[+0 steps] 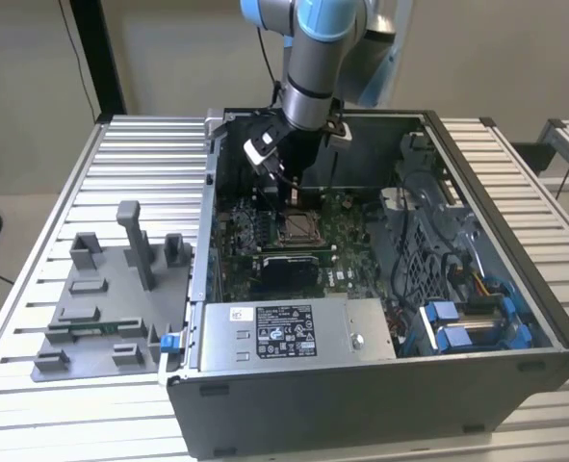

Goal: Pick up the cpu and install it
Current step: 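Close the cpu cover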

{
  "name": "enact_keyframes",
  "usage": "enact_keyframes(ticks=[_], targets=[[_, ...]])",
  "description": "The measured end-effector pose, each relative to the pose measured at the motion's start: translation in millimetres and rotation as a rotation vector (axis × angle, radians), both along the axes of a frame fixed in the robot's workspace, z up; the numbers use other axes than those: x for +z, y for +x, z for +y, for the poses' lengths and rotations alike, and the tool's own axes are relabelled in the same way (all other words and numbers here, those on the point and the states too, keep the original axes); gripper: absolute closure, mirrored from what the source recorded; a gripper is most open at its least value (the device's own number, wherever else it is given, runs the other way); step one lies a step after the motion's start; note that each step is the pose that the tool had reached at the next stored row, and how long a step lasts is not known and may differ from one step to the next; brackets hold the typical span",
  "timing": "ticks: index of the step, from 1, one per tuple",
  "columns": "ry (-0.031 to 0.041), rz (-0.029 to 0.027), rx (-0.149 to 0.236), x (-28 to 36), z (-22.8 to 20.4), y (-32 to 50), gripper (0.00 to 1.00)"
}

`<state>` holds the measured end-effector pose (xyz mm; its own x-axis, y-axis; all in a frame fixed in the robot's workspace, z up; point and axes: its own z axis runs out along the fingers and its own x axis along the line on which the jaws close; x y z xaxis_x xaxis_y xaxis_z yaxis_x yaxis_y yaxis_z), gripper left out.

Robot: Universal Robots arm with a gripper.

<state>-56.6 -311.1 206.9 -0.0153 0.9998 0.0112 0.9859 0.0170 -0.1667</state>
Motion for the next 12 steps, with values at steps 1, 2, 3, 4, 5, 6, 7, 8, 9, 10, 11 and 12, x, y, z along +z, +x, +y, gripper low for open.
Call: enact_keyframes(ticks=[1,2,3,4,5,6,7,8,9,10,11,12], targets=[[-0.0002,0.0,0.0,2.6,-0.1,-0.4,1.0],[-0.0002,-0.0002,0.0,5.1,-0.1,-0.8,1.0],[-0.0004,-0.0005,0.0,7.5,-0.1,-1.3,1.0],[-0.0003,-0.0017,0.0,9.6,-0.1,-1.8,1.0],[-0.0004,-0.0038,0.0,11.1,-0.1,-2.1,1.0],[-0.0003,-0.006,0.0,12.3,-0.1,-2.4,1.0],[-0.0003,-0.0072,0.0,13.4,-0.1,-2.5,1.0],[-0.0003,-0.0076,0.0,14.6,-0.3,-2.5,1.0],[-0.0003,-0.0081,0.0,16.2,-0.5,-2.7,1.0],[-0.0003,-0.0085,0.0,18.0,-0.8,-2.8,1.0],[-0.0002,-0.0087,0.0,19.8,-1.1,-3.1,1.0],[-0.0002,-0.0087,0.0,21.6,-1.5,-3.2,1.0]])
